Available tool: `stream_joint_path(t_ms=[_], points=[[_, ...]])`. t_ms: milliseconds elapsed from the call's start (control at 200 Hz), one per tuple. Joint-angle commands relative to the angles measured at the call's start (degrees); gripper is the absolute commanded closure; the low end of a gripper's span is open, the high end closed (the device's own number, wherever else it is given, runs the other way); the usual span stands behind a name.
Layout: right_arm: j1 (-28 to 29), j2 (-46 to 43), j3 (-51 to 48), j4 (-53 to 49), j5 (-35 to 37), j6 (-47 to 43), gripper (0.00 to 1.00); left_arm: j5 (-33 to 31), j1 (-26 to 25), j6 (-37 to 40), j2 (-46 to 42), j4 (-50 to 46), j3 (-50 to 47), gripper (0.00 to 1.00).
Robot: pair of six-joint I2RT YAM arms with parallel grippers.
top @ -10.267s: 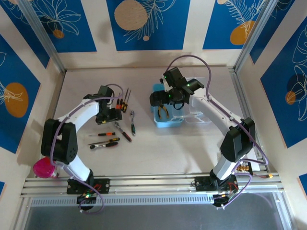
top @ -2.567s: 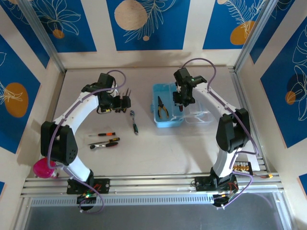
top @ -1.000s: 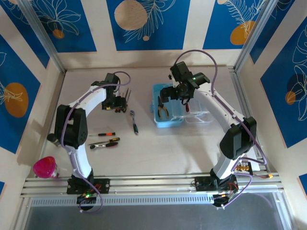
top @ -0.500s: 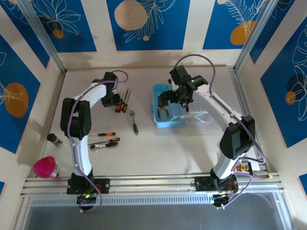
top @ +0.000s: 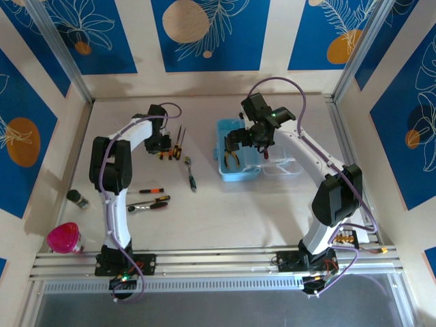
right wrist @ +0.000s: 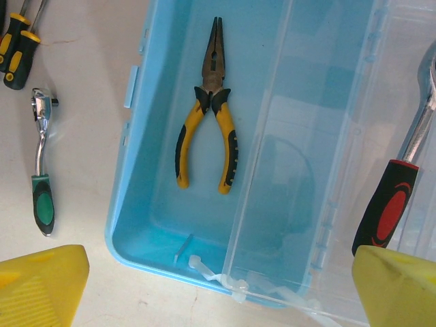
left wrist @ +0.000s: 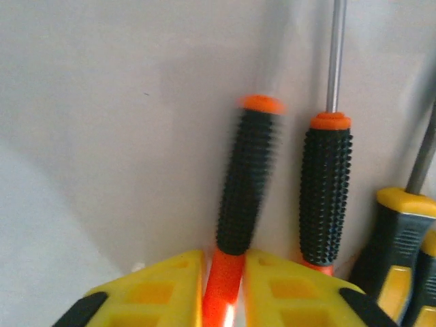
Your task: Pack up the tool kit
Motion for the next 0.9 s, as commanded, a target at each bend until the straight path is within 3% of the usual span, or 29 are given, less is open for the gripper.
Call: stream_joint_path(t_ms=[0, 205, 365, 495, 595, 755, 895], points=[[-0.4, 0.7, 1.4, -0.3, -2.0, 0.7, 0.01, 0.0, 1.4, -0.6, 0.3, -1.7, -2.0, 0.84], [-0.4, 0.6, 1.7, -0.4, -2.6, 0.8, 0.01, 0.6, 1.6, 0.4, -1.0, -1.9, -3.4, 1.0], [-1.0, -0.4, 1.5, 0.0, -4.5, 1.1, 0.01, 2.2, 1.6, 1.4, -5.1, -1.7, -4.9, 1.0], [-2.6, -2.3, 0.2, 2.0, -10.4, 2.0, 0.01, 5.7, 1.6, 2.0, -12.5, -0.6, -6.6, 1.0], [-4.3, -4.8, -1.8, 6.2, -18.9, 3.7, 0.01, 13.3, 1.6, 2.1, -17.7, 0.2, -6.6, 1.0], [-6.2, -8.3, -5.5, 16.8, -31.9, 8.1, 0.01, 37.4, 1.0, -2.2, -23.6, 8.3, -8.6, 1.0], [-6.5, -8.5, -5.7, 22.0, -35.6, 11.1, 0.01, 43.4, -3.2, -6.4, -26.9, 14.0, -10.3, 1.0]])
